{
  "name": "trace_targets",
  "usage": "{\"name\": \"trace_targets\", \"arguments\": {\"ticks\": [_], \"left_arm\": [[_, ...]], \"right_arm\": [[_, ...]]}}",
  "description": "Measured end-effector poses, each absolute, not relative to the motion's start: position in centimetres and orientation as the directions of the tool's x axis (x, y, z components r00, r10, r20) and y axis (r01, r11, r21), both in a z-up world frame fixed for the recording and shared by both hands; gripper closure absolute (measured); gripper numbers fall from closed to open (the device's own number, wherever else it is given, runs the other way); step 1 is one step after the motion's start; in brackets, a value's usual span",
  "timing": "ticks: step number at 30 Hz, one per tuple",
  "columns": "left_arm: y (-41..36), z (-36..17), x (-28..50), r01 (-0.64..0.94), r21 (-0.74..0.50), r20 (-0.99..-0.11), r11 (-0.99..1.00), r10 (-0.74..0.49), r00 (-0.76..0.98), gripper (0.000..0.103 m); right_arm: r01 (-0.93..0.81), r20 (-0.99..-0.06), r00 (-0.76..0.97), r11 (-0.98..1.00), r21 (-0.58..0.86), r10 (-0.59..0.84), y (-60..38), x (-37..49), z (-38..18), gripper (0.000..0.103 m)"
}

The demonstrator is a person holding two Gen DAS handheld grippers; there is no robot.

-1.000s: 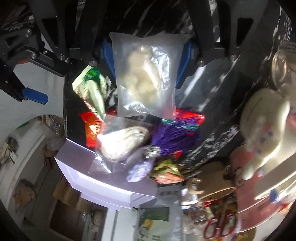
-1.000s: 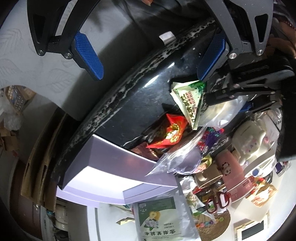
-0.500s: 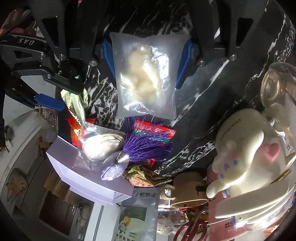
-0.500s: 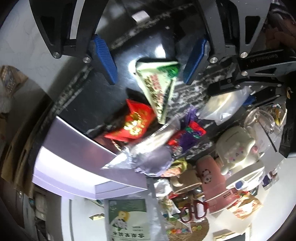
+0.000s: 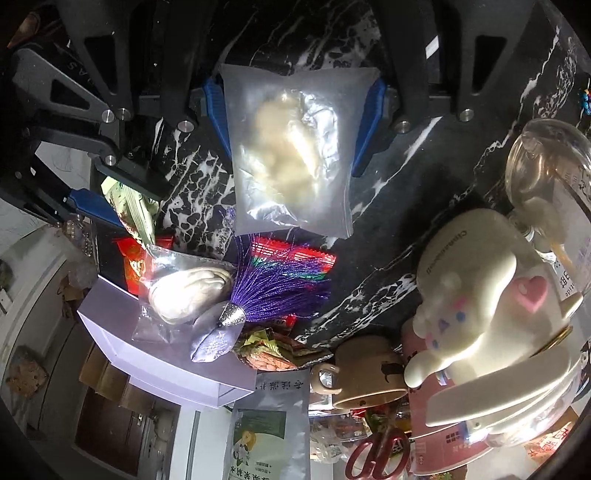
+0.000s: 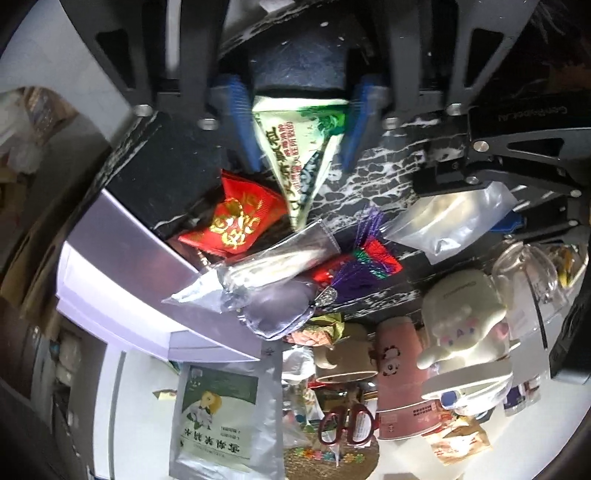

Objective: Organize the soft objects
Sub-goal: 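Grasp the clear bag with the left tool while the right tool grasps the green triangular packet, then carry the clear bag and green packet over the lavender box with both tools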

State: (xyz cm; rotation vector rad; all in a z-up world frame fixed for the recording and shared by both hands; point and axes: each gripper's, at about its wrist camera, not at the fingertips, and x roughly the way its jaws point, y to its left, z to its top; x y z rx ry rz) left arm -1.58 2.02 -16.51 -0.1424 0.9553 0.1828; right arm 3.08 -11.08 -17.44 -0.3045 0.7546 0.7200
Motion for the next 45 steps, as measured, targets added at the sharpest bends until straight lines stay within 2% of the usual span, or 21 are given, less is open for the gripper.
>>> {"name": "trace_targets", "arguments": {"ticks": [4,8,11,18,28,45], "left_arm": [[2.0,-16.5,-1.6,-0.225,-0.036,-0.822,0.974,0.098,0.560,0.045],[1.9,-16.4,-1.8,-0.203,-0.052,-0.822,0.978,0.073,0.564,0.045],[1.4,-16.0,-2.2,-0.195,-0.064,-0.816,0.979,0.061,0.575,0.046],[0.3,-15.0,-2.9,-0.177,-0.062,-0.802,0.982,0.056,0.595,0.046],[-2.6,-14.5,-2.4,-0.114,-0.089,-0.795,0.990,-0.002,0.607,0.046],[-10.8,-11.9,-0.6,0.085,-0.094,-0.761,0.992,-0.127,0.636,0.046]], "right_arm": [[-0.695,-0.709,0.508,0.719,-0.002,0.489,-11.1,3.1,-17.4,0.066],[-0.710,-0.703,0.467,0.702,0.063,0.536,-11.6,3.0,-17.3,0.070],[-0.726,-0.696,0.402,0.670,0.154,0.595,-12.3,2.9,-17.1,0.071],[-0.712,-0.703,0.384,0.677,0.187,0.598,-13.6,2.4,-16.9,0.071],[-0.676,-0.681,0.432,0.712,0.190,0.592,-17.0,1.6,-15.6,0.071],[-0.557,-0.654,0.517,0.798,0.232,0.551,-24.8,0.9,-13.4,0.071]]}}
